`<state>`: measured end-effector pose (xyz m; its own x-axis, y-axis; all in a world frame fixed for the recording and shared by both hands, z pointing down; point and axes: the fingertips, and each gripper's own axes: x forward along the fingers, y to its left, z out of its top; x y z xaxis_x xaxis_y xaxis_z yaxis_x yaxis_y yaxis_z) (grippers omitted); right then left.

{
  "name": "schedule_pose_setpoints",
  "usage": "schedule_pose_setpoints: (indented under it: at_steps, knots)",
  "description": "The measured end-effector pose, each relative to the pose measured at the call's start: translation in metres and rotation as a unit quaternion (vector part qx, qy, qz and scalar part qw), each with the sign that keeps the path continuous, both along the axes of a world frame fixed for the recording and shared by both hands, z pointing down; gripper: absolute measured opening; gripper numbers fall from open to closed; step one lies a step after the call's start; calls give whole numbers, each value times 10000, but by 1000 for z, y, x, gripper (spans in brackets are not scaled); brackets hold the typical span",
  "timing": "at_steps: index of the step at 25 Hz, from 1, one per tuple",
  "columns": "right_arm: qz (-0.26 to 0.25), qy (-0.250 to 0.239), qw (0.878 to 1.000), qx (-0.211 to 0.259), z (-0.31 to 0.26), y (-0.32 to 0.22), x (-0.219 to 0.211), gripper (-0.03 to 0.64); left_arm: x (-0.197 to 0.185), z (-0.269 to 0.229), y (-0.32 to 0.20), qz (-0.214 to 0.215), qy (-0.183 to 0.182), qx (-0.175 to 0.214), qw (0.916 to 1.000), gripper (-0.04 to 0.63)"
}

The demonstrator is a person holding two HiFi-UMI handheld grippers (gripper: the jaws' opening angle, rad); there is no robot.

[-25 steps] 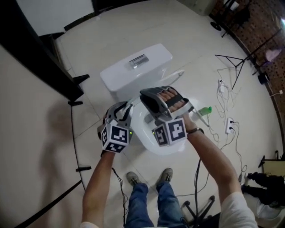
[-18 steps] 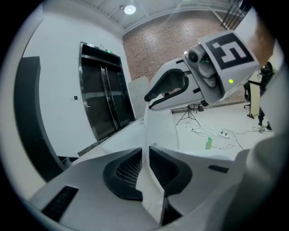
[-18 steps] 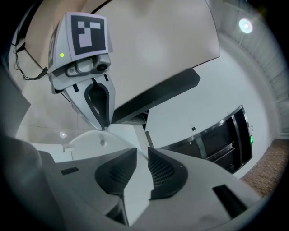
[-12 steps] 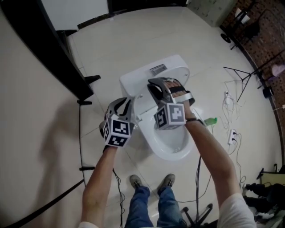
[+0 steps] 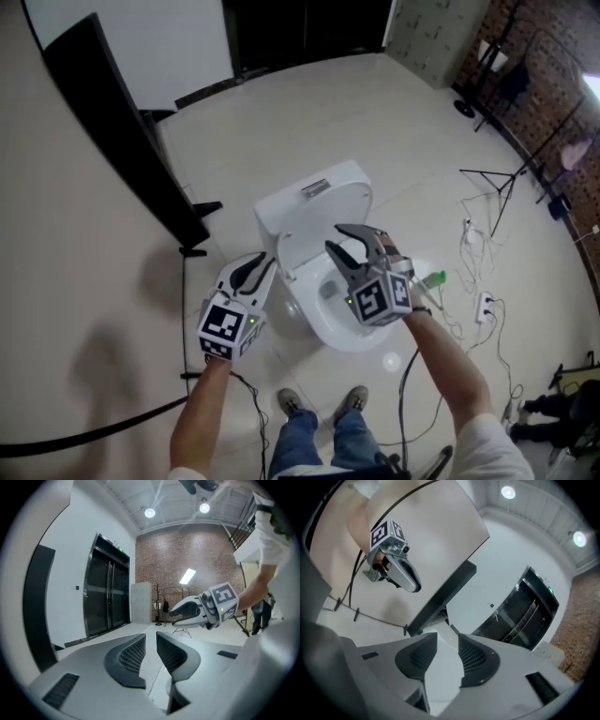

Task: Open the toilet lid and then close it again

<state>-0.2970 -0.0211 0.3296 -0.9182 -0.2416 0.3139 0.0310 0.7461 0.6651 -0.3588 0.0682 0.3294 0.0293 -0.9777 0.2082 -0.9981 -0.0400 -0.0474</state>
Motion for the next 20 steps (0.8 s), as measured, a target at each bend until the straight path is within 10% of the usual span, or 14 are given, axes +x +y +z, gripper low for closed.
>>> schedule_pose_setpoints:
  at_steps: [12,20]
  knots:
    - [377,-1058,9636,-2426,-115,80,210,143,159,-127,90,527,368,648,9958,86]
    - [593,-1337,9487,-2805,-126,94,278,141,208,-133,95,711,128,594,9956,86]
